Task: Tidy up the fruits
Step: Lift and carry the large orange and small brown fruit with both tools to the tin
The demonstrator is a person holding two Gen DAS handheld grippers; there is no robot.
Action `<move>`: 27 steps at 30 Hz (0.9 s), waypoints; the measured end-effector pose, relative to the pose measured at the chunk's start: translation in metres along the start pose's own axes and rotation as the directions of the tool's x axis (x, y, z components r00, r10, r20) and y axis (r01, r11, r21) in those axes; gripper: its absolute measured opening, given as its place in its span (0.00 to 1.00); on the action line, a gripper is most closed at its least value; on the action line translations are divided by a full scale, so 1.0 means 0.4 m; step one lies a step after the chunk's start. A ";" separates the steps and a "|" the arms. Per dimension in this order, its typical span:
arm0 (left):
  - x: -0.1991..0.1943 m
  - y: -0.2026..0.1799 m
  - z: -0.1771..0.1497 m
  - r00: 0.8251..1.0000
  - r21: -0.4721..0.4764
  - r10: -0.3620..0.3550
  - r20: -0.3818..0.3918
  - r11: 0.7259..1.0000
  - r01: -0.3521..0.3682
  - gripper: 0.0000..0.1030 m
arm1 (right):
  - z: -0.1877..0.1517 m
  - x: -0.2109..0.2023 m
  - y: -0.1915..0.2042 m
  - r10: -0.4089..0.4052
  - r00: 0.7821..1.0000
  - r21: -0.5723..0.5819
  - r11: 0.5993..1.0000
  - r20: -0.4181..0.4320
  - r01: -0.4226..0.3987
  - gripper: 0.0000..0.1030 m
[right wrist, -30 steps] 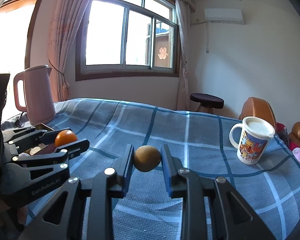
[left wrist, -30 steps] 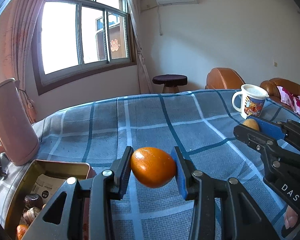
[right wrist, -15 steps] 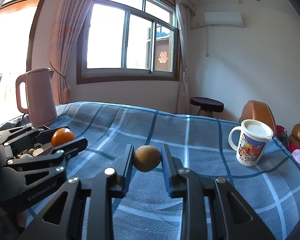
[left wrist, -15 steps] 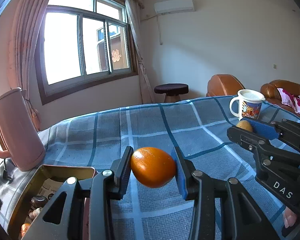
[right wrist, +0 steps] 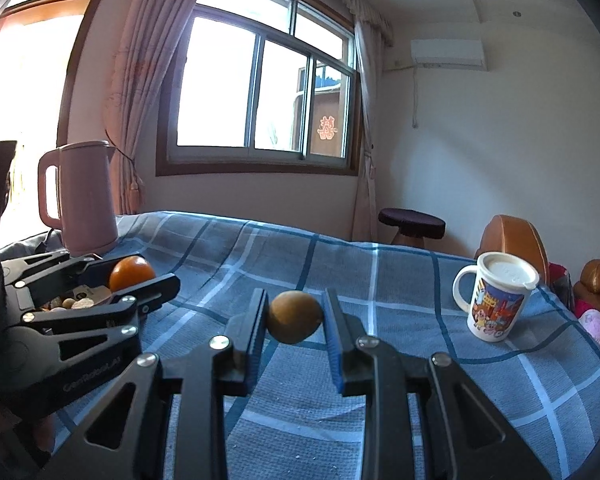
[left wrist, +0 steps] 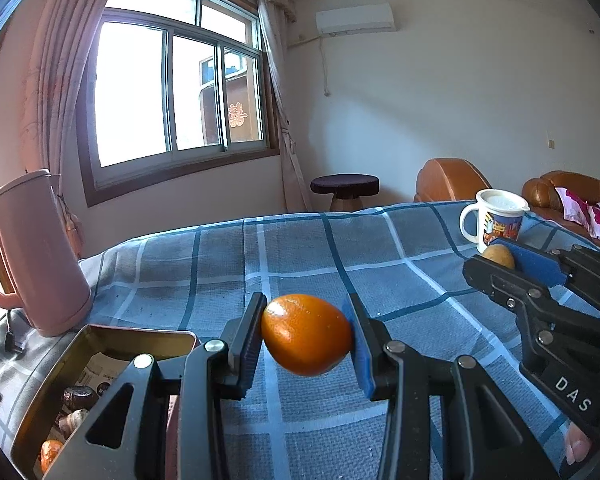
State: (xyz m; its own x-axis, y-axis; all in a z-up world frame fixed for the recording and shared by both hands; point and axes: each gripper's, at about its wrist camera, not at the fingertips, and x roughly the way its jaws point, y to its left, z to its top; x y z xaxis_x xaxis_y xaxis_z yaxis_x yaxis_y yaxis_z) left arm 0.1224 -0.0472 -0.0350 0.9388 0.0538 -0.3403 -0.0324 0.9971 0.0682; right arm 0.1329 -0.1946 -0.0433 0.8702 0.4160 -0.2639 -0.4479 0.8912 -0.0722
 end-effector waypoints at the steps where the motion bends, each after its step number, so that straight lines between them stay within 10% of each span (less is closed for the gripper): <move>1: -0.001 0.002 -0.001 1.000 -0.004 0.000 0.001 1.000 0.000 0.40 | -0.001 -0.003 0.003 0.000 1.000 -0.003 1.000 0.002 0.000 0.29; 27: -0.028 0.047 -0.013 1.000 -0.050 0.012 -0.007 0.999 -0.012 0.40 | 0.000 -0.007 0.063 0.007 1.000 -0.069 0.998 -0.006 -0.007 0.29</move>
State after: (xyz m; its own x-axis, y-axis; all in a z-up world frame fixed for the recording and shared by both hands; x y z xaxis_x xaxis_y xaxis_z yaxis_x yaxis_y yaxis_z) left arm 0.1096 -0.0288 -0.0346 0.9358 0.0659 -0.3463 -0.0610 0.9978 0.0252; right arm 0.1192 -0.1734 -0.0443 0.8660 0.4210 -0.2699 -0.4673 0.8735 -0.1366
